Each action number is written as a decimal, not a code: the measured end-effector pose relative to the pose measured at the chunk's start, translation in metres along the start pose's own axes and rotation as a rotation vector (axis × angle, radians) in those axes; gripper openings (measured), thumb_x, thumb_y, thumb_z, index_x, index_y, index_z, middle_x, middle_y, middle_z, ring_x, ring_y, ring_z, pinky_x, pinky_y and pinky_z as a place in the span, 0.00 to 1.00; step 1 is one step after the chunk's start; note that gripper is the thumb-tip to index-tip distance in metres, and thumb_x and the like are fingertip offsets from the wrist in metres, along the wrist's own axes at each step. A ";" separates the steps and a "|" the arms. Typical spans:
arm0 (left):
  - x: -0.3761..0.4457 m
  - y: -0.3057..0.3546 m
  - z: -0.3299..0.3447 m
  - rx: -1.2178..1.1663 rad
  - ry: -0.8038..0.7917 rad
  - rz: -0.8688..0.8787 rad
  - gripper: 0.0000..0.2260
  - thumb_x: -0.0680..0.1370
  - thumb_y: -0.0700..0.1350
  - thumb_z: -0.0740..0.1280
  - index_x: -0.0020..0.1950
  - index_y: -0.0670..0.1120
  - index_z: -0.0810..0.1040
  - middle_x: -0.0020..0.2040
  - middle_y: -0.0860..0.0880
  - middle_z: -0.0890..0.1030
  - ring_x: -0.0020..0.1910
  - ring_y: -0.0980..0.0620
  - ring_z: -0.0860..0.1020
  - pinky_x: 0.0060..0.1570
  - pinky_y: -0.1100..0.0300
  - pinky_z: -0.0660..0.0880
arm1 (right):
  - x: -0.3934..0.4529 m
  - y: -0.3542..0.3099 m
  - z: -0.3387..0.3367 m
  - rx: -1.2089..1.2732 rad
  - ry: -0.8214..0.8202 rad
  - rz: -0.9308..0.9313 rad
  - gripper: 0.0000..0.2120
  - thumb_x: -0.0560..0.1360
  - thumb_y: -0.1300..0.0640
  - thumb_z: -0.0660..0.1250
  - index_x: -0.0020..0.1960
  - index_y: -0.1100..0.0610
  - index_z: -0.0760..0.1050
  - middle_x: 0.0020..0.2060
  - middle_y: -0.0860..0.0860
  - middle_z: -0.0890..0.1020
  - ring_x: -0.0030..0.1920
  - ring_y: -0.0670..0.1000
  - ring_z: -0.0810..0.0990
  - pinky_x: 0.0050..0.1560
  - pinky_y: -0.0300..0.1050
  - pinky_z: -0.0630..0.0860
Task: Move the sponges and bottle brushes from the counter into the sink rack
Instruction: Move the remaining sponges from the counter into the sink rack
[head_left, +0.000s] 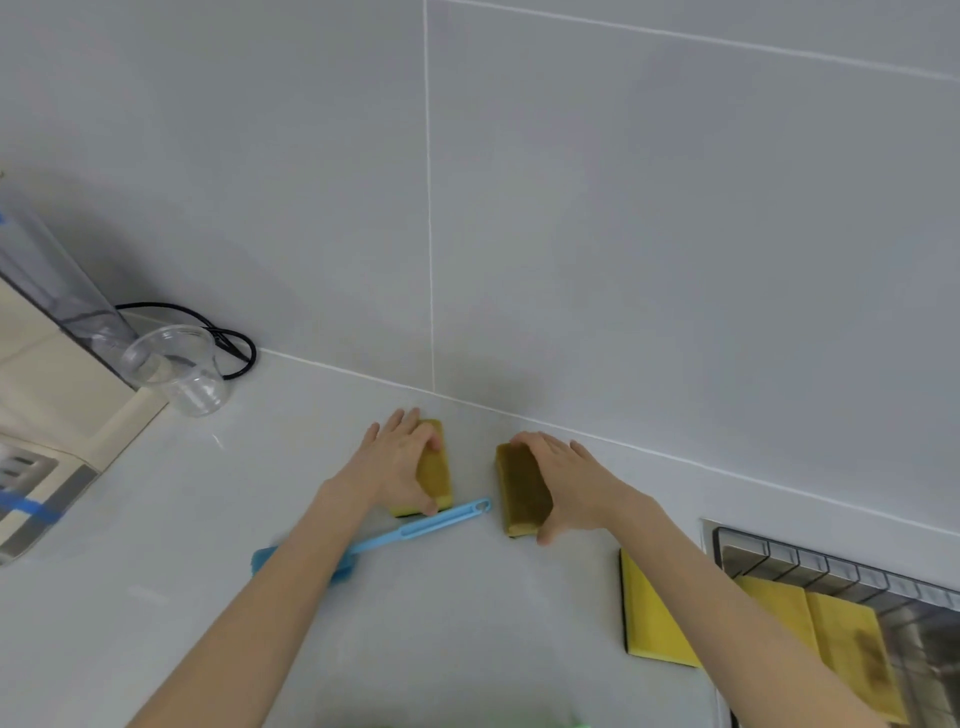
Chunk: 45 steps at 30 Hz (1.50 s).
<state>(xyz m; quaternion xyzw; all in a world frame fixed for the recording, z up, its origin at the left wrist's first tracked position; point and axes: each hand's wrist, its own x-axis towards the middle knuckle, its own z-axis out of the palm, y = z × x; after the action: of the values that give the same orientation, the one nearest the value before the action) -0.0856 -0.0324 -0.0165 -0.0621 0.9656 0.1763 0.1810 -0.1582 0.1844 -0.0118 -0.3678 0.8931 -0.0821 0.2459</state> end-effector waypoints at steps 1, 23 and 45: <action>0.001 -0.001 0.001 -0.027 -0.005 0.010 0.32 0.64 0.48 0.76 0.62 0.47 0.64 0.76 0.42 0.51 0.75 0.43 0.47 0.73 0.49 0.51 | 0.000 0.003 0.002 0.013 0.017 -0.003 0.47 0.56 0.55 0.79 0.68 0.52 0.55 0.69 0.51 0.64 0.69 0.53 0.62 0.70 0.52 0.56; -0.068 0.145 0.019 -0.183 0.271 0.289 0.27 0.61 0.47 0.75 0.57 0.53 0.68 0.69 0.54 0.61 0.64 0.52 0.67 0.53 0.59 0.71 | -0.137 0.041 -0.012 0.149 0.351 0.024 0.36 0.60 0.53 0.78 0.63 0.52 0.65 0.70 0.50 0.66 0.71 0.51 0.61 0.70 0.45 0.59; -0.027 0.366 0.156 0.033 0.120 0.416 0.25 0.68 0.46 0.73 0.61 0.49 0.67 0.76 0.47 0.55 0.76 0.47 0.49 0.75 0.50 0.50 | -0.288 0.222 0.035 0.130 0.283 0.272 0.37 0.62 0.56 0.77 0.66 0.54 0.63 0.72 0.50 0.64 0.74 0.51 0.55 0.73 0.45 0.55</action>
<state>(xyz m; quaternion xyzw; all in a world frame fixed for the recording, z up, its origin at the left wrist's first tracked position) -0.0762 0.3667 -0.0262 0.1312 0.9694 0.1900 0.0838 -0.1019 0.5451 -0.0058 -0.2121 0.9529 -0.1564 0.1499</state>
